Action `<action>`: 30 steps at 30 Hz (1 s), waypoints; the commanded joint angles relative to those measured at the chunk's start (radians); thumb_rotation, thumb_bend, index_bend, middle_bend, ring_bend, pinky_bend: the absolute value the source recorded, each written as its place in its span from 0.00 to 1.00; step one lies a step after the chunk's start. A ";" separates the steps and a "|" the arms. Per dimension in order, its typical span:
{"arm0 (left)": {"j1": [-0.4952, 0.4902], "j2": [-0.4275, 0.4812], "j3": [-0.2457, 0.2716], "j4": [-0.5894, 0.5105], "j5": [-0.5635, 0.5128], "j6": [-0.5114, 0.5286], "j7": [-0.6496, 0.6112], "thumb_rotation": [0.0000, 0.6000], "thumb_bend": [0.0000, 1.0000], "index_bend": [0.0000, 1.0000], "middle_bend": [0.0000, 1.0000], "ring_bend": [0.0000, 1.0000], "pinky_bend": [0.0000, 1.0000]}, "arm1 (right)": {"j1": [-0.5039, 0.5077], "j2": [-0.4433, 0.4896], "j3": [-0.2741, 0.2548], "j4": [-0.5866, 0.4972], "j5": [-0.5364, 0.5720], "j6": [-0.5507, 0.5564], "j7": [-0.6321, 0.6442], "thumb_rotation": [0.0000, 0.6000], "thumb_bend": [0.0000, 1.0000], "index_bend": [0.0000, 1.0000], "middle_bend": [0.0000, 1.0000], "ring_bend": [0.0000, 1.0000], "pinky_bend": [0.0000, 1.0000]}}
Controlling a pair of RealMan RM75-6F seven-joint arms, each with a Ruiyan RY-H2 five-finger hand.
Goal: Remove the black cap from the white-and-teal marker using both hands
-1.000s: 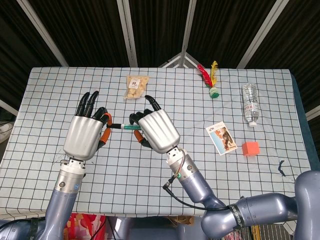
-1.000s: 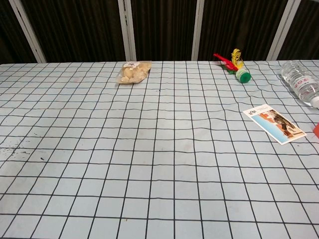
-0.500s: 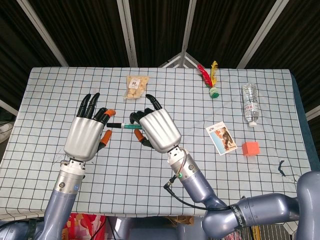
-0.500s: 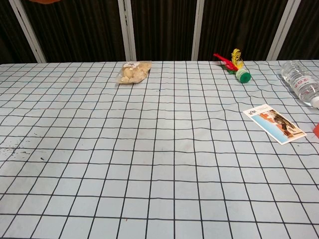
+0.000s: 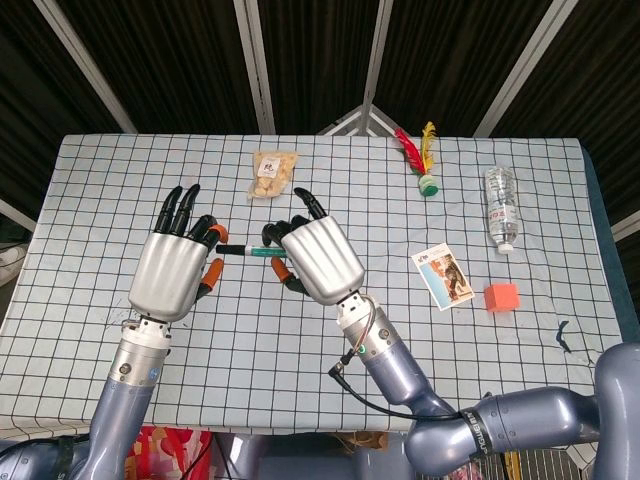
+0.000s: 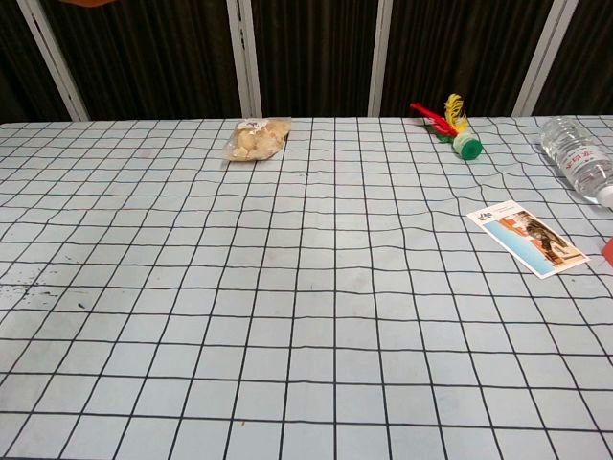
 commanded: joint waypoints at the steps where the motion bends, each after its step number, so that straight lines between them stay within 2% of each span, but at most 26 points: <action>1: 0.000 0.000 0.000 -0.001 0.000 0.000 0.002 1.00 0.49 0.46 0.37 0.00 0.00 | -0.002 0.000 0.000 0.000 -0.001 0.000 0.002 1.00 0.59 0.74 0.69 0.53 0.12; 30: -0.017 -0.029 -0.006 0.021 0.005 0.002 0.027 1.00 0.49 0.51 0.40 0.00 0.00 | -0.009 0.003 -0.004 0.001 -0.013 -0.009 0.010 1.00 0.59 0.74 0.69 0.53 0.12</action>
